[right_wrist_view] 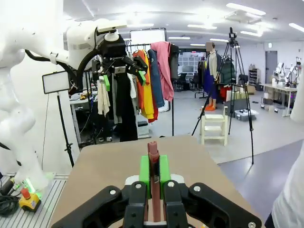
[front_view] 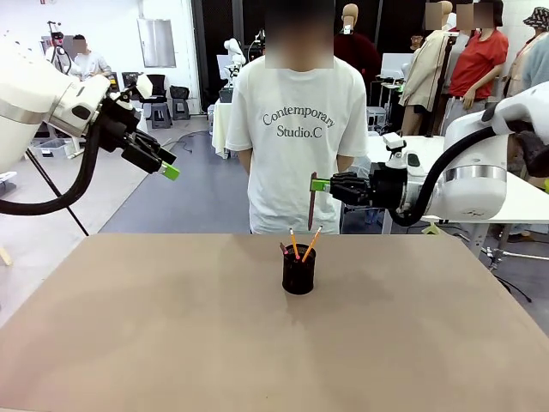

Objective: Place the pens into the pen holder.
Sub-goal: Pick up a writing instrument from the table and place it into the Pen holder.

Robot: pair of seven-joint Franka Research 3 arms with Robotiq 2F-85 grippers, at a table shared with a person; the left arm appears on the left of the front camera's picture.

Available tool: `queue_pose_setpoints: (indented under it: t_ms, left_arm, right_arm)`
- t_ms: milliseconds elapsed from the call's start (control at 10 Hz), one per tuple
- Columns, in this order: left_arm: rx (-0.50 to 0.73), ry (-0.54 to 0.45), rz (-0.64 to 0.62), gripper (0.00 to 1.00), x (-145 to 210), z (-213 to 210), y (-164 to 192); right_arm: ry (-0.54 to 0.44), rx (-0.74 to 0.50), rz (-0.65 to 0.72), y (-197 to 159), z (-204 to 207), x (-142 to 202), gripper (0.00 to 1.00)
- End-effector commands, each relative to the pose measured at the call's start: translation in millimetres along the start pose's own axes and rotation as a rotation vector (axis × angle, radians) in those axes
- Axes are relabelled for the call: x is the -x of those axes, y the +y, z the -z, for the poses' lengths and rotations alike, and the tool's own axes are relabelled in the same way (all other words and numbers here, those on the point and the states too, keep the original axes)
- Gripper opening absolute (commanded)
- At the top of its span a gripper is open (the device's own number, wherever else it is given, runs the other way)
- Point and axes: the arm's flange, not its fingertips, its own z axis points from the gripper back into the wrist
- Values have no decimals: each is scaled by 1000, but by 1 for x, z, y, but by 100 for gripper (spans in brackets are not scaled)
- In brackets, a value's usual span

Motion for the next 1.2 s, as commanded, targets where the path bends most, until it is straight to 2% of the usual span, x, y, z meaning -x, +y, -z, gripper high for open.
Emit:
queue_pose_setpoints:
  t_ms: [0,100,600,800,1100]
  left_arm:
    - [-5,2,-2,100,1,-2,1]
    - [-5,2,-2,100,1,-2,1]
    - [-5,2,-2,100,1,-2,1]
    - [-5,2,-2,100,1,-2,1]
    - [-5,2,-2,100,1,-2,1]
  right_arm:
    - [43,44,28,4,3,1,0]
    - [0,0,0,0,0,0,0]
    - [10,7,3,0,-1,3,0]
    - [-18,10,-2,1,15,16,0]
    - [41,54,-65,-6,24,34,0]
